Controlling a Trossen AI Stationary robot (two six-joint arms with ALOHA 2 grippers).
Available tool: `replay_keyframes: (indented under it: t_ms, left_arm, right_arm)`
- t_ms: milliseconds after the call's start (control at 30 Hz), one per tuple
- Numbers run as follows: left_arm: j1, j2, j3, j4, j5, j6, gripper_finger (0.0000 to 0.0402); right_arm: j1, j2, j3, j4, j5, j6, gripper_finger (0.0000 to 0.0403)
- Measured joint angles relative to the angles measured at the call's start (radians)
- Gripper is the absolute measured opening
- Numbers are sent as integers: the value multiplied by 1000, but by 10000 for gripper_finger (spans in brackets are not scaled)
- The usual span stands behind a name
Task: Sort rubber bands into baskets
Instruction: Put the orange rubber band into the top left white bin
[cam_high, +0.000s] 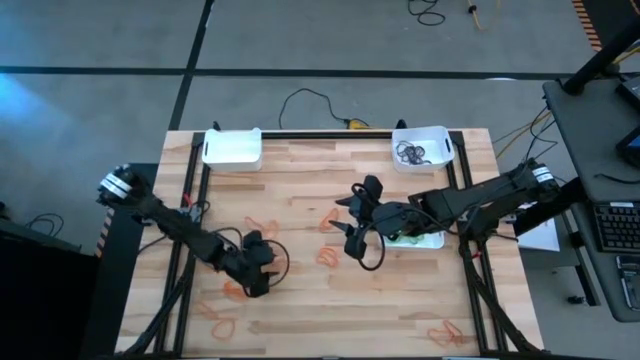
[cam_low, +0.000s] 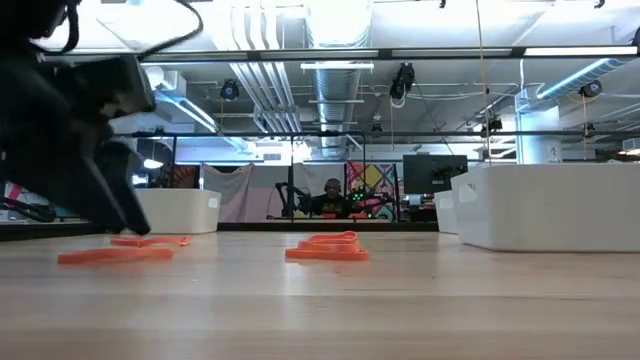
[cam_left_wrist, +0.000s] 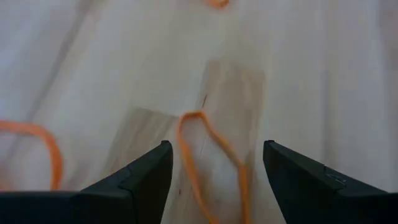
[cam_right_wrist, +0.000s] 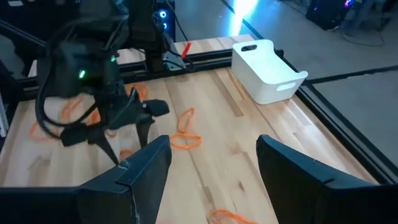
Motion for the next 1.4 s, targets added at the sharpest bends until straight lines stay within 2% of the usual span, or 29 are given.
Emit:
replay_keyframes:
  t_ms: [167, 267, 367, 567, 700, 800, 967, 1133, 1267, 1400]
  left_arm:
    - [-18, 110, 20, 4, -33, -94, 230]
    - [-40, 148, 22, -5, -58, -157, 210]
    - [-62, 161, 21, -20, -88, -208, 165]
    - [-68, 148, 21, -62, -110, -292, 22]
    - [-29, 82, 46, -146, -40, -284, 8]
    - [36, -3, 59, -249, -7, -195, 1]
    - [247, -161, 129, -427, -35, -54, 1]
    - [565, -281, 248, -529, -7, 135, 0]
    - [898, -274, 351, -568, 65, 330, 0]
    - [1225, -192, 475, -668, 98, 429, 0]
  right_arm:
    - [6, 0, 1, -29, -1, 5, 231]
    - [6, 0, 1, -44, -3, 5, 231]
    - [6, -3, 1, -46, -3, -9, 231]
    - [6, -31, 1, -50, -3, -40, 231]
    - [5, -73, 6, -70, 1, -58, 231]
    - [-6, -112, 6, -90, 1, -60, 231]
    - [-65, -178, 6, -184, 1, -90, 231]
    - [-161, -240, 6, -258, -36, -81, 231]
    - [-254, -265, 6, -264, -146, -107, 231]
    - [-359, -257, 2, -317, -255, -157, 231]
